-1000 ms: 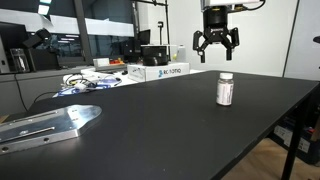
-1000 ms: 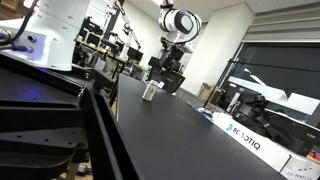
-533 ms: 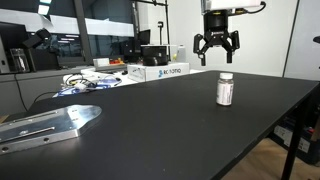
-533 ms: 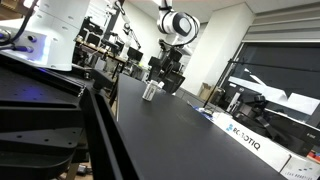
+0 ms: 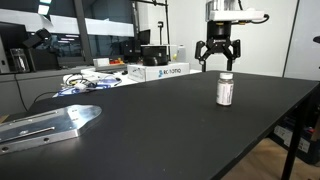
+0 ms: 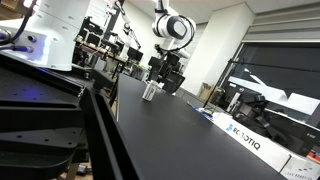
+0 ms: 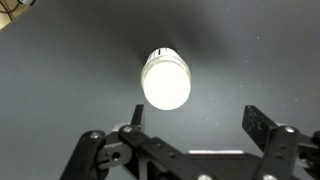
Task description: Move the bottle slightly to the right
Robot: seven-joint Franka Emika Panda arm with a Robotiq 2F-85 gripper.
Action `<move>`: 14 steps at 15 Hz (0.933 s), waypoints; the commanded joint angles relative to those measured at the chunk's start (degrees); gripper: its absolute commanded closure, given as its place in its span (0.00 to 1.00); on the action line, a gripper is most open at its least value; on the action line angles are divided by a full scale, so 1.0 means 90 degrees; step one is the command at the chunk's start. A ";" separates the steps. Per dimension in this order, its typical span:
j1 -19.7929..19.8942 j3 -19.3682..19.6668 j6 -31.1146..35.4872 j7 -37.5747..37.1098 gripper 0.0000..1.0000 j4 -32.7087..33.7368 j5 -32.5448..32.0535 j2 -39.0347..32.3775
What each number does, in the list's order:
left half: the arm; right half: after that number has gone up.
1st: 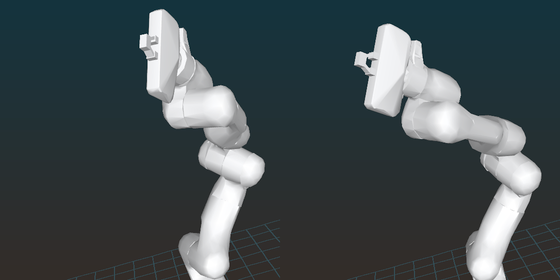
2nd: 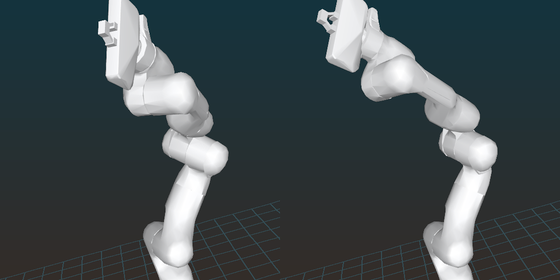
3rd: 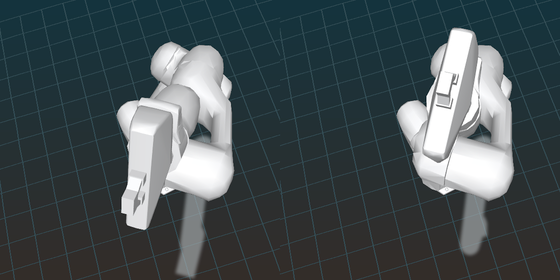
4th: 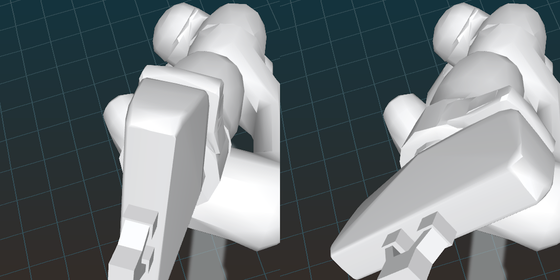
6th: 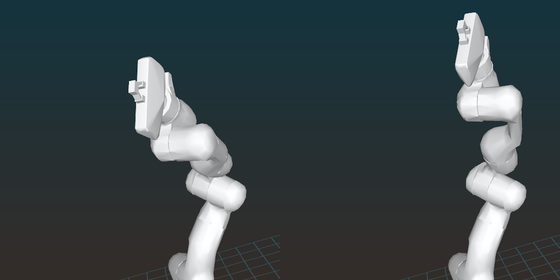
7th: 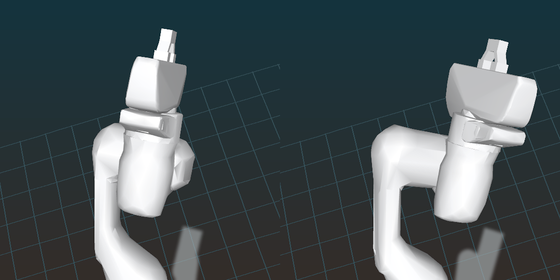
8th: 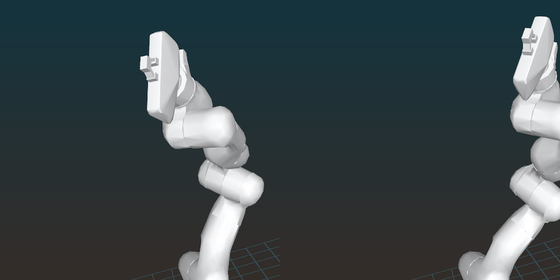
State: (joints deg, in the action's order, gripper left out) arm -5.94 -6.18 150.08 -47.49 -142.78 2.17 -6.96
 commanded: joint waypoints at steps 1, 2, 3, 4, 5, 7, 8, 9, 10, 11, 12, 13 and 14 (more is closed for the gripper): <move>-0.0133 0.0130 0.0318 -0.0196 0.00 -0.0176 0.0012 -0.0053; -0.0147 0.0141 0.0337 -0.0218 0.00 -0.0191 0.0002 -0.0081; -0.0148 0.0148 0.0375 -0.0193 0.00 -0.0210 0.0030 -0.0119; -0.0162 0.0156 0.0335 -0.0203 0.00 -0.0203 0.0035 -0.0145; -0.0170 0.0161 0.0303 -0.0181 0.00 -0.0197 0.0056 -0.0179; -0.0198 0.0183 0.0241 -0.0181 0.00 -0.0181 0.0061 -0.0230; -0.0204 0.0191 0.0245 -0.0164 0.00 -0.0187 0.0072 -0.0256; -0.0212 0.0197 0.0247 -0.0159 0.00 -0.0189 0.0075 -0.0274; -0.0230 0.0205 0.0213 -0.0186 0.00 -0.0178 0.0058 -0.0277; -0.0236 0.0219 0.0241 -0.0175 0.14 -0.0186 0.0036 -0.0301; -0.0251 0.0233 0.0246 -0.0177 0.25 -0.0183 0.0002 -0.0315; -0.0262 0.0239 0.0223 -0.0175 0.31 -0.0175 0.0007 -0.0317; -0.0262 0.0247 0.0227 -0.0156 0.40 -0.0178 0.0030 -0.0317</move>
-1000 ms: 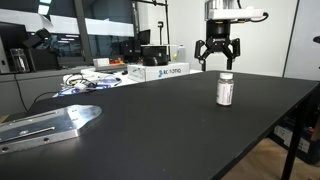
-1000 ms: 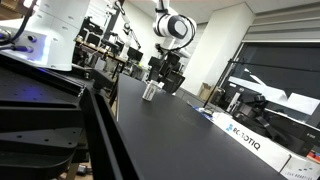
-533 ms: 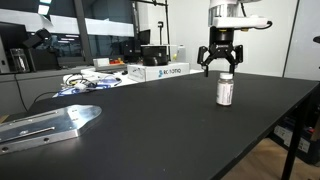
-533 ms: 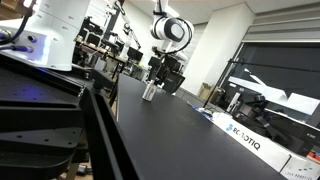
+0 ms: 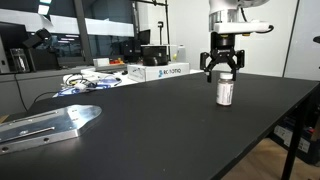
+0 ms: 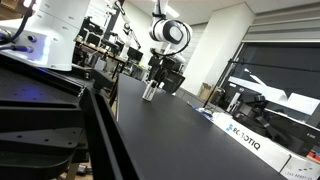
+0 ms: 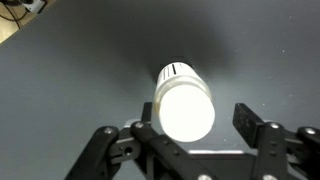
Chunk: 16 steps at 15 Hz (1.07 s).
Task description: Move the bottle slightly to the right
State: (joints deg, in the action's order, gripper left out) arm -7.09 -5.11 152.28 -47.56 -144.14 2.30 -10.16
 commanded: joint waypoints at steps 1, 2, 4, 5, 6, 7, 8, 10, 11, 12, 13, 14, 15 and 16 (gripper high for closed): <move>-0.0133 0.0132 -0.0025 -0.0129 0.47 -0.0028 0.0039 0.0069; -0.0114 0.0121 -0.0075 -0.0063 0.54 -0.0016 0.0105 0.0109; -0.0082 0.0099 -0.0122 0.0045 0.68 -0.0005 0.0211 0.0222; -0.0083 0.0097 -0.0099 0.0053 0.70 -0.0017 0.0233 0.0311; -0.0075 0.0080 -0.0100 0.0104 0.70 -0.0021 0.0297 0.0386; -0.0087 0.0080 -0.0094 0.0084 0.70 -0.0024 0.0277 0.0483; -0.0089 0.0077 -0.0096 0.0082 0.70 -0.0031 0.0235 0.0573; -0.0091 0.0070 -0.0146 0.0041 0.70 -0.0024 0.0122 0.0731; -0.0083 0.0066 -0.0224 0.0029 0.70 -0.0007 0.0067 0.0777; -0.0065 0.0041 -0.0361 0.0069 0.70 0.0014 0.0117 0.0826; -0.0044 0.0042 -0.0129 0.0074 0.45 0.0030 0.0124 0.0617; -0.0037 0.0031 -0.0200 0.0078 0.45 0.0030 0.0123 0.0677; -0.0033 0.0024 -0.0236 0.0080 0.45 0.0030 0.0122 0.0709; -0.0032 0.0022 -0.0261 0.0081 0.45 0.0030 0.0121 0.0720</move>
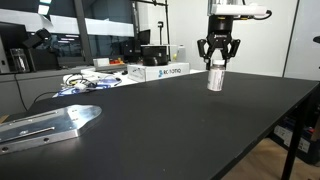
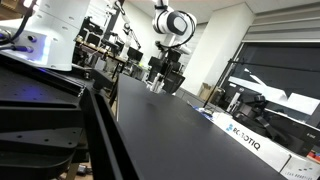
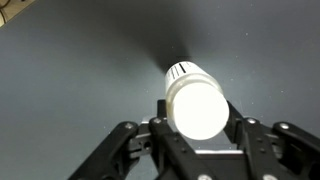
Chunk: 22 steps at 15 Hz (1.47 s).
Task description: Move the bottle slightly to the right
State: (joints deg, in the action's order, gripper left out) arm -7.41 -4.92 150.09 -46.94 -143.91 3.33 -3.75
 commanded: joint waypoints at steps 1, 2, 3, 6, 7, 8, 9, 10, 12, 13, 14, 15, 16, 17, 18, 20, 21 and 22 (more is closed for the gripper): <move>0.0003 0.0001 -0.0022 0.0013 0.45 0.0004 0.0006 0.0007; 0.0003 0.0001 -0.0023 0.0013 0.45 0.0004 0.0006 0.0007; 0.0003 0.0001 -0.0024 0.0014 0.45 0.0004 0.0006 0.0007; 0.0003 0.0001 -0.0026 0.0016 0.45 0.0004 0.0006 0.0007; 0.0003 0.0001 -0.0026 0.0016 0.45 0.0004 0.0006 0.0007; 0.0003 0.0001 -0.0026 0.0016 0.70 0.0004 0.0006 0.0007; 0.0047 0.0057 -0.0092 -0.0025 0.70 0.0137 -0.0040 -0.0089; 0.0112 0.0123 -0.0212 0.0003 0.70 0.0281 -0.0014 -0.0180; 0.0291 0.0311 -0.0360 -0.0002 0.70 0.0496 0.0066 -0.0254; 0.0382 0.0399 -0.0459 0.0058 0.70 0.0597 0.0135 -0.0251; 0.0531 0.0499 -0.0576 0.0214 0.70 0.0719 0.0373 -0.0227; 0.0645 0.0620 -0.0675 0.0170 0.70 0.0851 0.0420 -0.0214; 0.0779 0.0737 -0.0774 0.0193 0.70 0.0986 0.0542 -0.0191; 0.0923 0.0864 -0.0799 0.0195 0.70 0.1092 0.0664 -0.0198; 0.1028 0.0992 -0.0839 0.0051 0.70 0.1225 0.0663 -0.0230; 0.1220 0.1240 -0.0757 -0.0278 0.70 0.1384 0.0604 -0.0332; 0.1275 0.1350 -0.0685 -0.0522 0.70 0.1376 0.0481 -0.0320; 0.1315 0.1450 -0.0571 -0.0778 0.70 0.1307 0.0365 -0.0287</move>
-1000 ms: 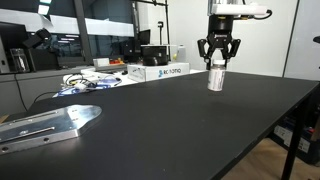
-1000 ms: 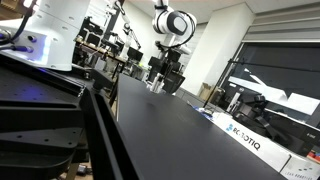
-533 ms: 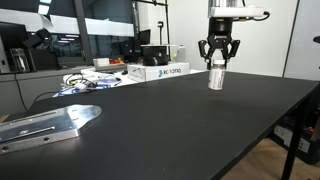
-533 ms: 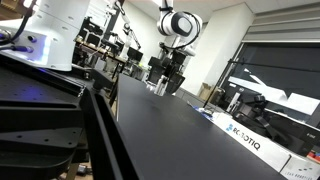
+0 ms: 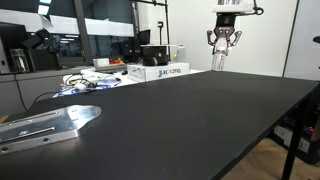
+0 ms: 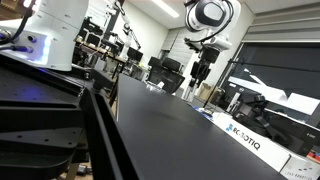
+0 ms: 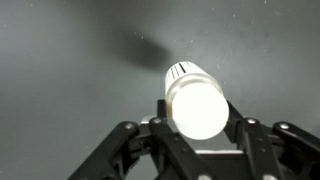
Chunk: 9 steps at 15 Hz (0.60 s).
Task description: Move the bottle slightly to the right
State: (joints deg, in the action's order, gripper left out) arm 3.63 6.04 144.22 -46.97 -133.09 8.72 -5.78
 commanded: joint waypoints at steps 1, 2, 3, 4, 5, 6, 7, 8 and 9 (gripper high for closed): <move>0.0121 0.0320 0.0218 -0.1013 0.70 -0.0012 -0.0321 -0.0024; 0.0129 0.0399 0.0288 -0.1347 0.70 -0.0076 -0.0481 -0.0005; 0.0130 0.0468 0.0393 -0.1690 0.70 -0.0137 -0.0644 -0.0016; 0.0135 0.0527 0.0481 -0.2022 0.70 -0.0186 -0.0765 -0.0063; 0.0130 0.0561 0.0525 -0.2312 0.70 -0.0214 -0.0843 -0.0093; 0.0233 0.0667 0.0529 -0.2344 0.70 -0.0486 -0.0882 0.0173; 0.0225 0.0659 0.0690 -0.2518 0.70 -0.0474 -0.0813 -0.0001; 0.0256 0.0680 0.0778 -0.2554 0.70 -0.0540 -0.0724 0.0005; 0.0322 0.0694 0.0971 -0.2473 0.70 -0.0632 -0.0524 -0.0056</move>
State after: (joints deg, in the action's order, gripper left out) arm 5.48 11.81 149.84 -66.33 -136.60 2.41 -6.46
